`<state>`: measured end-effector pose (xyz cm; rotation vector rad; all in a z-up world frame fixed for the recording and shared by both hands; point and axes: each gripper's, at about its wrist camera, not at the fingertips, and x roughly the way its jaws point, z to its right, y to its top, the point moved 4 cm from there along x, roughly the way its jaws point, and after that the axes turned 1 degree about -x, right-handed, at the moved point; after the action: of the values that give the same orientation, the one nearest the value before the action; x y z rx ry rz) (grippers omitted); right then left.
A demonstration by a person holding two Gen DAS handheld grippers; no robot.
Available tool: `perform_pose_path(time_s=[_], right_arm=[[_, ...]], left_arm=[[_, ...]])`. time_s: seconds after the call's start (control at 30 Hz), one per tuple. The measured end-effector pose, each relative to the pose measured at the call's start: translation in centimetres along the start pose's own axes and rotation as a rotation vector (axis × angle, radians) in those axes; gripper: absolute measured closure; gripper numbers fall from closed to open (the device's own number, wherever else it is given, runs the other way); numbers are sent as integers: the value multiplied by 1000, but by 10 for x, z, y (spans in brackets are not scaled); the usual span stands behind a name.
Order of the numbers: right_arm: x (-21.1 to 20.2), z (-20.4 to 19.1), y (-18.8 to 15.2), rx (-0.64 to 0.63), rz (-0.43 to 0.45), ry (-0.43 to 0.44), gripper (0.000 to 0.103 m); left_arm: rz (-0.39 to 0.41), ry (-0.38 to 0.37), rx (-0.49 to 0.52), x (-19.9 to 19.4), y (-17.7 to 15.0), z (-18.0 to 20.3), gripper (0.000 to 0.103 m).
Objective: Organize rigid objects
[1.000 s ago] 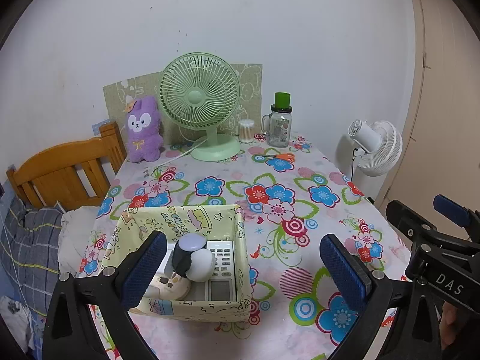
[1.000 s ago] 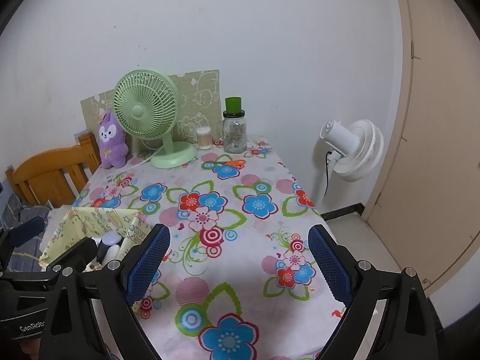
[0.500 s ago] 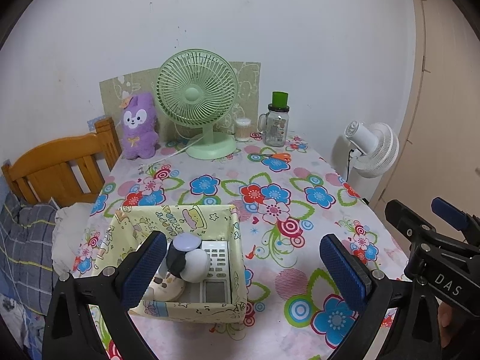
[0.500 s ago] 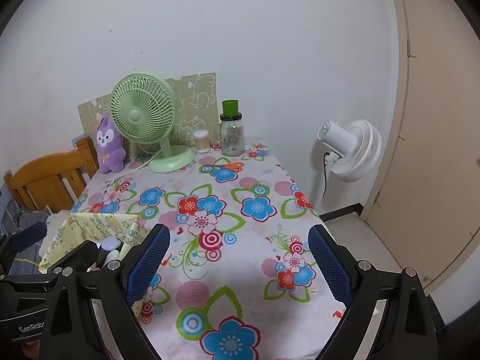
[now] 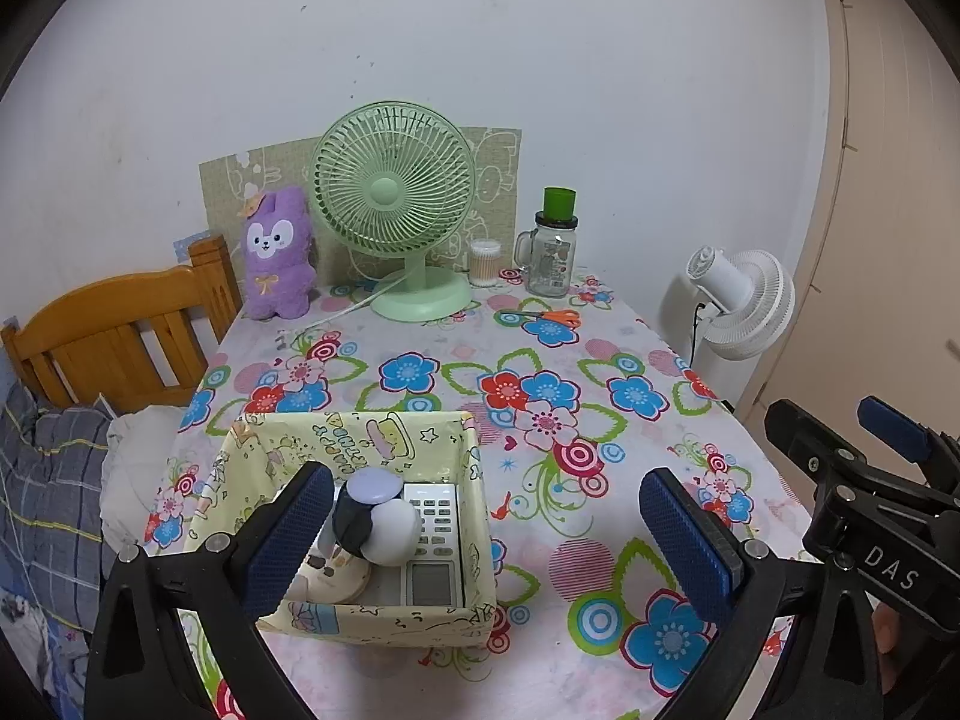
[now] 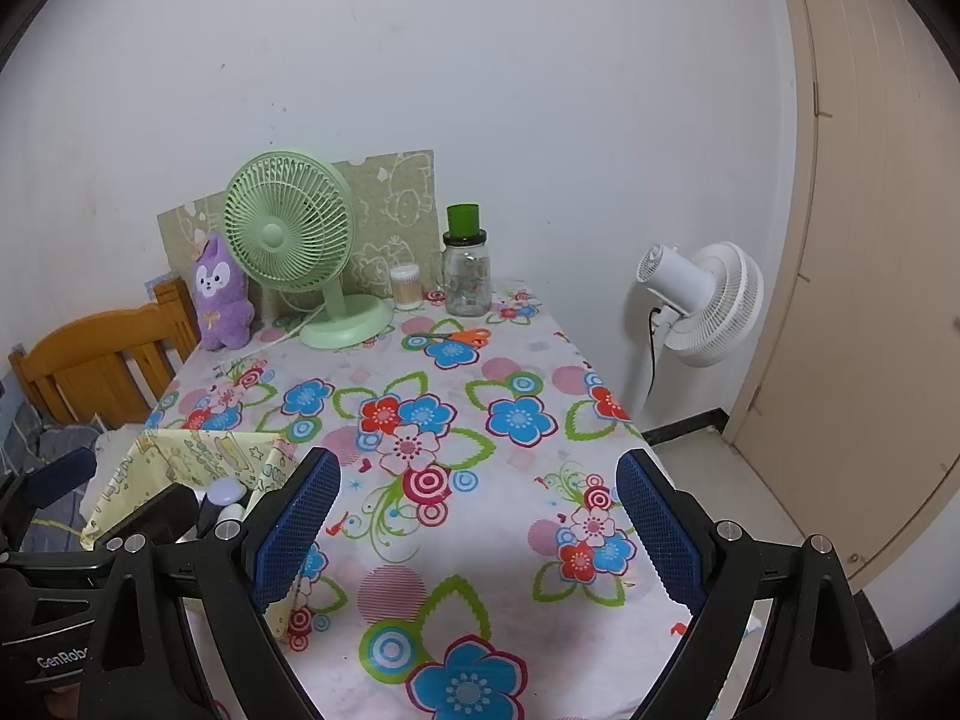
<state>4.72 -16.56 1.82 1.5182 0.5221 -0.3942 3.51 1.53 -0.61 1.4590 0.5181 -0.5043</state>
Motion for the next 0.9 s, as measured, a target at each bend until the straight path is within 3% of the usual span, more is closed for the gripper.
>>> perform_pose_path(time_s=[0.9], right_arm=[[-1,-1,1,-6,1,-9,8]], left_arm=[[-14,-19,-13,0,-3,-1,0]])
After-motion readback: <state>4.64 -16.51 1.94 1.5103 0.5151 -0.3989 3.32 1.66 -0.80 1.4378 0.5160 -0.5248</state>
